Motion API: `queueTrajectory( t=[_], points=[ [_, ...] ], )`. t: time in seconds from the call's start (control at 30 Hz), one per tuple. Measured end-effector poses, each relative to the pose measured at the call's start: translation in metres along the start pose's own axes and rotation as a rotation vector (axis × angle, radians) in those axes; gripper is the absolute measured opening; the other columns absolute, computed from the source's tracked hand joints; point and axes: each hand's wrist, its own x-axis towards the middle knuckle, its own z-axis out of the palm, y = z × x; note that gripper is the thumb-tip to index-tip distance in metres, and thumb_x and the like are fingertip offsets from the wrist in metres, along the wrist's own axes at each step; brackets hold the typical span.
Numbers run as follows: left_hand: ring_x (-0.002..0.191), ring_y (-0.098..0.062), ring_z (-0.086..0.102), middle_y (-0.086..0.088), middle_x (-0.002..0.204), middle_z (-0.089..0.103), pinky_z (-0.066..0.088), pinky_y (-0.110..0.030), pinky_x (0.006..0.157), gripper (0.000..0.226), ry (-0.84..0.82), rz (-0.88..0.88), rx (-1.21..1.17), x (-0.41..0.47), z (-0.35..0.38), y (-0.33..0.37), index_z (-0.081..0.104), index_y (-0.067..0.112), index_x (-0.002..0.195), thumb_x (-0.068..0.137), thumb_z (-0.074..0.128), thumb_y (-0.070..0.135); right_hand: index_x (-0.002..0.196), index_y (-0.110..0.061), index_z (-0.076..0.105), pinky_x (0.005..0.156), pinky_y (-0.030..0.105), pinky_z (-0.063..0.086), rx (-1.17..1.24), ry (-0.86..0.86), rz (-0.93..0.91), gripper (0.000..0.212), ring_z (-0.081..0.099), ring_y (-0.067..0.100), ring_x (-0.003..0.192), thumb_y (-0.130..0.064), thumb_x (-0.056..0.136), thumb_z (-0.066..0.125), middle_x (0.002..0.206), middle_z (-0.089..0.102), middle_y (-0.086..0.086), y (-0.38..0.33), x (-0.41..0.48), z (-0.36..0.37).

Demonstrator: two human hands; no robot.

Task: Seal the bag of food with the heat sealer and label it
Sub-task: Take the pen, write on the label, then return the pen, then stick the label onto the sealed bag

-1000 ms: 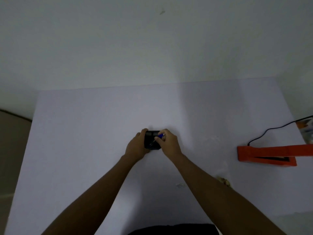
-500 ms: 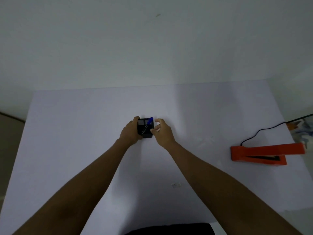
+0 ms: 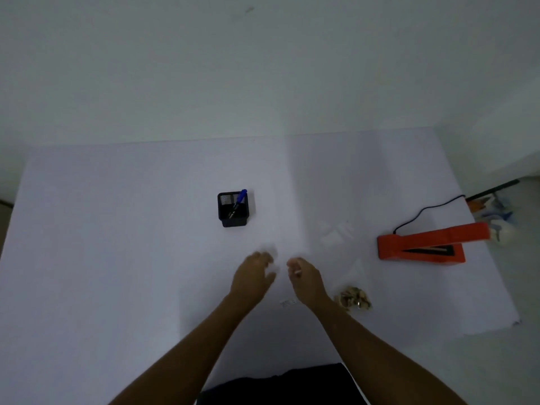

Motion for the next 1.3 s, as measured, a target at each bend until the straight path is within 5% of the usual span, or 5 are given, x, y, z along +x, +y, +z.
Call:
queueTrajectory(
  t=[0.2, 0.5, 0.77, 1.0, 1.3],
  points=[
    [0.118, -0.022, 0.052, -0.006, 0.132, 0.053, 0.04, -0.028, 0.099, 0.05, -0.197, -0.103, 0.003, -0.039, 0.074, -0.012, 0.051, 0.014, 0.133, 0.087, 0.066, 0.03, 0.112, -0.008, 0.064, 0.065, -0.003, 0.038, -0.017, -0.052, 0.123, 0.024, 0.061, 0.012, 0.09, -0.003, 0.092, 0.052, 0.102, 0.068, 0.004, 0.05, -0.038, 0.001],
    [0.102, -0.027, 0.057, -0.011, 0.111, 0.062, 0.041, -0.027, 0.083, 0.034, -0.072, -0.147, -0.036, -0.04, 0.099, -0.005, 0.062, 0.008, 0.114, 0.081, 0.067, 0.007, 0.114, -0.009, 0.062, 0.067, 0.007, 0.041, 0.014, -0.15, 0.117, 0.029, 0.061, 0.015, 0.088, -0.003, 0.087, 0.055, 0.1, 0.067, 0.006, 0.056, -0.039, 0.007],
    [0.095, -0.023, 0.059, -0.008, 0.105, 0.064, 0.041, -0.023, 0.079, 0.028, 0.03, -0.154, -0.061, -0.041, 0.105, -0.007, 0.064, 0.009, 0.111, 0.083, 0.068, 0.013, 0.109, -0.008, 0.067, 0.078, 0.018, 0.045, -0.026, -0.253, 0.094, 0.028, 0.061, 0.016, 0.089, -0.005, 0.082, 0.067, 0.101, 0.068, 0.007, 0.066, -0.03, 0.009],
    [0.091, -0.019, 0.059, -0.005, 0.101, 0.063, 0.049, -0.03, 0.082, 0.023, 0.126, -0.182, -0.13, -0.046, 0.114, -0.008, 0.066, 0.011, 0.105, 0.084, 0.07, 0.02, 0.076, -0.003, 0.071, 0.064, 0.021, 0.043, -0.085, -0.251, -0.035, 0.011, 0.058, 0.015, 0.071, -0.006, 0.084, 0.064, 0.082, 0.07, 0.01, 0.072, -0.023, 0.007],
    [0.096, -0.018, 0.058, -0.002, 0.107, 0.062, 0.047, -0.024, 0.08, 0.035, 0.213, -0.258, -0.079, -0.057, 0.117, 0.0, 0.063, 0.017, 0.111, 0.08, 0.074, 0.03, 0.089, -0.014, 0.071, 0.074, 0.029, 0.055, -0.13, -0.269, -0.086, 0.01, 0.064, 0.017, 0.08, -0.007, 0.085, 0.065, 0.088, 0.07, 0.002, 0.082, -0.01, -0.026]
  ],
)
